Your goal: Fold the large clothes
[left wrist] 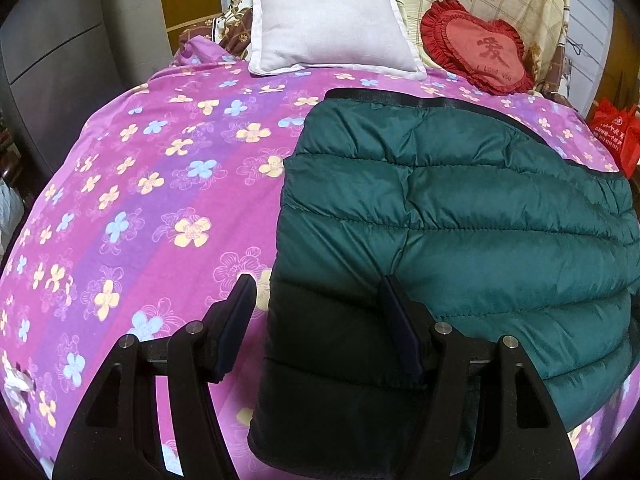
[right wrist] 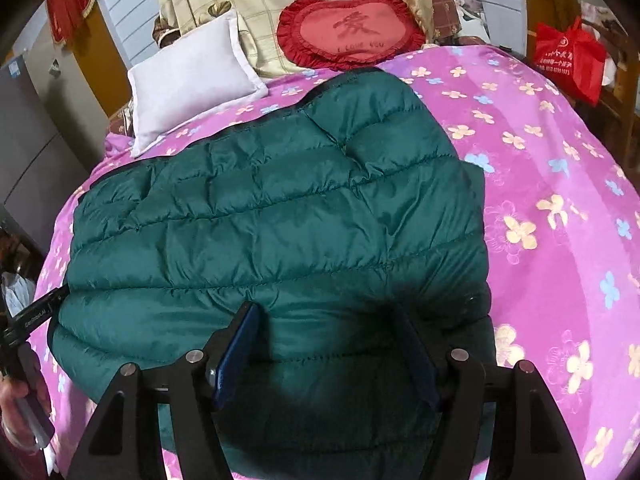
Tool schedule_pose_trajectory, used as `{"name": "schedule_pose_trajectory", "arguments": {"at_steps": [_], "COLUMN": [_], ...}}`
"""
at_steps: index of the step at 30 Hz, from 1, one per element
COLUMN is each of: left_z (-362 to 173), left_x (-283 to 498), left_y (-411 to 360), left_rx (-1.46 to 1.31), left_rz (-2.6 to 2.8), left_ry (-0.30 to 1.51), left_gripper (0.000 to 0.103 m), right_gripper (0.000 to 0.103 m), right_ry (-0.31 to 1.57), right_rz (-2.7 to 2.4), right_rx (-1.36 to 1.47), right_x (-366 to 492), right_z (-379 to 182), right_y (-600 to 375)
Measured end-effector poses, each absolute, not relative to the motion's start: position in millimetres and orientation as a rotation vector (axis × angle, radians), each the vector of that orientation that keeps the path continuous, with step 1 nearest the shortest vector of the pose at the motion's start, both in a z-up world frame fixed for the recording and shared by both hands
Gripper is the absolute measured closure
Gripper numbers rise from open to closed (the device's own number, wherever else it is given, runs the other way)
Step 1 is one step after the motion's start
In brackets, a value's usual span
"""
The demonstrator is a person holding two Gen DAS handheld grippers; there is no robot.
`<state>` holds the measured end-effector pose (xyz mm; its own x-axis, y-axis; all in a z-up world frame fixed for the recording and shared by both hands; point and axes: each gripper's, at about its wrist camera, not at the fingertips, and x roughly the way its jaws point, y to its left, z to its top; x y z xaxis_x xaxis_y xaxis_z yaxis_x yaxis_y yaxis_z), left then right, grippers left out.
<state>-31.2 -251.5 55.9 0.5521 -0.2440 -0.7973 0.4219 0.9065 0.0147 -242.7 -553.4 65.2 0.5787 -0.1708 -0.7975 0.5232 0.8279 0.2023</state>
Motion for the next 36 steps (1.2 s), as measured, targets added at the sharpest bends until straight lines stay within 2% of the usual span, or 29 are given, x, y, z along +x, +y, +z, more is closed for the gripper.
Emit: {"name": "schedule_pose_trajectory", "arguments": {"at_steps": [5, 10, 14, 18, 24, 26, 27, 29, 36], "left_z": [54.5, 52.9, 52.5, 54.2, 62.0, 63.1, 63.1, 58.2, 29.0], "left_x": [-31.3, -31.1, -31.3, -27.6, -8.8, -1.6, 1.3, 9.9, 34.6], "left_y": [-250.9, -249.4, -247.4, -245.3, -217.2, -206.0, -203.4, -199.2, -202.9], "left_rx": [0.202, 0.195, 0.185, 0.17, -0.091, -0.19, -0.219, -0.28, -0.377], "left_rz": [-0.4, -0.392, -0.393, -0.406, -0.563, -0.619, -0.633, -0.669, -0.738], "left_ry": [0.907, 0.902, 0.907, 0.928, 1.037, 1.046, 1.046, 1.062, 1.208], "left_gripper": [0.038, 0.034, 0.033, 0.033, 0.033, 0.032, 0.03, 0.026, 0.023], "right_gripper": [0.036, 0.035, 0.026, 0.026, 0.026, 0.023, 0.019, 0.019, 0.019], "right_ry": [0.809, 0.853, 0.867, 0.861, 0.751, 0.741, 0.736, 0.725, 0.752], "right_rz": [-0.39, -0.391, -0.392, -0.379, -0.37, -0.366, -0.363, -0.351, -0.294], "right_rx": [0.467, 0.437, 0.42, 0.42, 0.445, 0.482, 0.515, 0.569, 0.703], "right_x": [-264.5, -262.3, -252.6, -256.3, -272.3, -273.6, -273.7, -272.9, -254.5], "right_z": [83.6, 62.5, 55.0, 65.2, 97.2, 99.0, 97.6, 93.7, 64.0], "right_y": [-541.6, -533.5, -532.1, -532.3, -554.7, -572.1, -582.6, -599.3, -653.8]}}
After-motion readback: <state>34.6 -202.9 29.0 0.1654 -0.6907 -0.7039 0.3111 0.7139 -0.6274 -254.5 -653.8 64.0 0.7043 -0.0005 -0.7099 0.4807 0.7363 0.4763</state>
